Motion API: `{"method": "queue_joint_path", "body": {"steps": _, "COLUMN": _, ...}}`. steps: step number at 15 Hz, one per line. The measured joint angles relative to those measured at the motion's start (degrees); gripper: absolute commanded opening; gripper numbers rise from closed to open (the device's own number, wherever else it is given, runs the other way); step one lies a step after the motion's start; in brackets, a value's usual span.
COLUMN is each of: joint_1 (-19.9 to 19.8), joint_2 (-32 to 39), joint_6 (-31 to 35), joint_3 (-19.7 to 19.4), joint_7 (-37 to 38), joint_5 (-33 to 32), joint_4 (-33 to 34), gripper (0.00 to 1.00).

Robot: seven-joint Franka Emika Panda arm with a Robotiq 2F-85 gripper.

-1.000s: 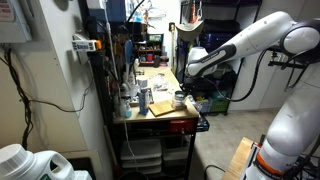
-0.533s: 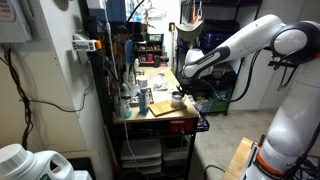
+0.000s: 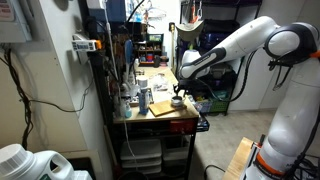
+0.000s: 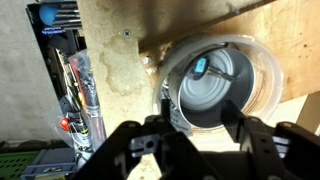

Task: Put the metal bowl in the clear bowl

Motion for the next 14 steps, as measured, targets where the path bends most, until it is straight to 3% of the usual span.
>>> {"method": "queue_joint_path", "body": {"steps": 1, "joint_1": 0.16, "joint_2": 0.00, "joint_6": 0.03, "joint_3": 0.00, "joint_7": 0.00, "joint_5": 0.00, "joint_4": 0.11, "gripper": 0.63}}
{"method": "queue_joint_path", "body": {"steps": 2, "joint_1": 0.33, "joint_2": -0.01, "joint_6": 0.05, "joint_3": 0.00, "joint_7": 0.00, "joint_5": 0.00, "joint_4": 0.26, "gripper": 0.81}}
{"method": "queue_joint_path", "body": {"steps": 3, "joint_1": 0.49, "joint_2": -0.01, "joint_6": 0.05, "joint_3": 0.01, "joint_7": 0.00, "joint_5": 0.00, "joint_4": 0.45, "gripper": 0.92}}
{"method": "queue_joint_path", "body": {"steps": 5, "joint_1": 0.81, "joint_2": -0.18, "joint_6": 0.05, "joint_3": 0.02, "joint_7": -0.04, "joint_5": 0.00, "joint_4": 0.67, "gripper": 1.00}}
{"method": "queue_joint_path", "body": {"steps": 11, "joint_1": 2.02, "joint_2": -6.29, "joint_6": -2.31, "joint_3": 0.37, "joint_7": -2.11, "joint_5": -0.68, "joint_4": -0.29, "gripper": 1.00}}
{"method": "queue_joint_path", "body": {"steps": 14, "joint_1": 1.90, "joint_2": -13.00, "joint_6": -6.91, "joint_3": 1.19, "joint_7": 2.55, "joint_5": -0.67, "joint_4": -2.18, "gripper": 1.00}}
